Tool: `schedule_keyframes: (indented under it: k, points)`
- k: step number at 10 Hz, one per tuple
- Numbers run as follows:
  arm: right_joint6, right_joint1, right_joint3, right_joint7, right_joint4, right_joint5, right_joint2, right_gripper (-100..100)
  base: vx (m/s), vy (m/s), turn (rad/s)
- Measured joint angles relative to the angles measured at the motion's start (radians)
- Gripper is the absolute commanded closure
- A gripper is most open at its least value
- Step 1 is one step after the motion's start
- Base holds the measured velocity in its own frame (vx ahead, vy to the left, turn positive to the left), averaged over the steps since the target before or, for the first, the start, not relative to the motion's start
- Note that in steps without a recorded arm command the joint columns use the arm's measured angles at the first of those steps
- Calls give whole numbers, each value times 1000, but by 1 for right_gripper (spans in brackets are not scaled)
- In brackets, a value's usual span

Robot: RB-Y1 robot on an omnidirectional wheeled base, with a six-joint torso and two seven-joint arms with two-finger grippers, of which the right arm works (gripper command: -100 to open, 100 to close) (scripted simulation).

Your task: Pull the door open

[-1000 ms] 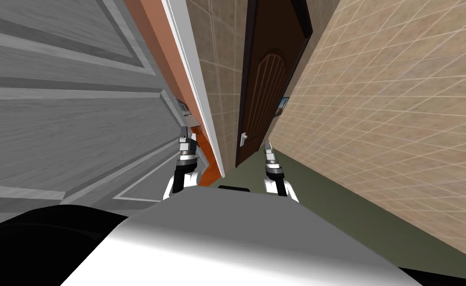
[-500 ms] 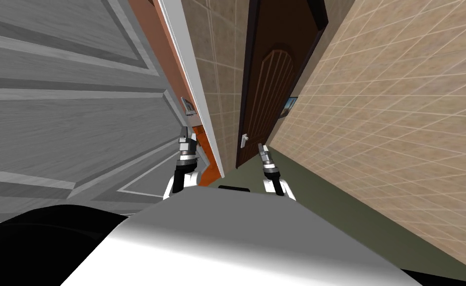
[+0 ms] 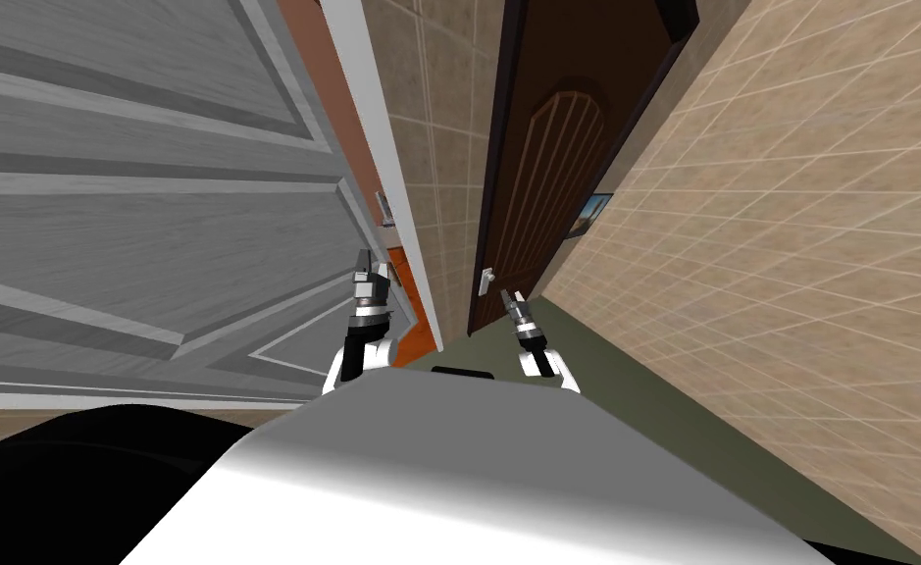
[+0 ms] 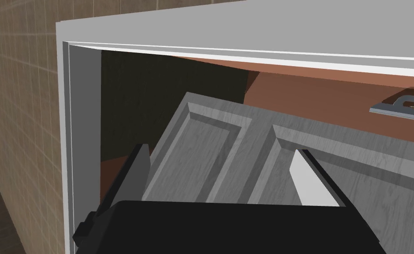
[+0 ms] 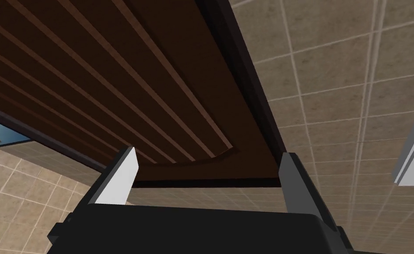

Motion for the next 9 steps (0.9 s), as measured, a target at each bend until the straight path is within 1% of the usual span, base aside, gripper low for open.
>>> schedule_keyframes:
  k: [1,2,3,5,6,8,9]
  points:
    - [10,-21,-1,18,33,14,-12,-100,72,-125,192]
    - [15,-32,1,38,63,29,-20,-100,55,-117,241]
    - [15,-48,2,62,103,45,-22,-100,44,-111,188]
    - [27,-68,6,100,153,73,-41,-100,47,-121,159]
    - [40,-76,11,115,167,88,-49,-100,26,-79,65]
    - [35,-87,7,137,207,100,-58,-100,25,-67,130]
    - [34,-104,5,151,240,109,-64,-100,33,-89,165]
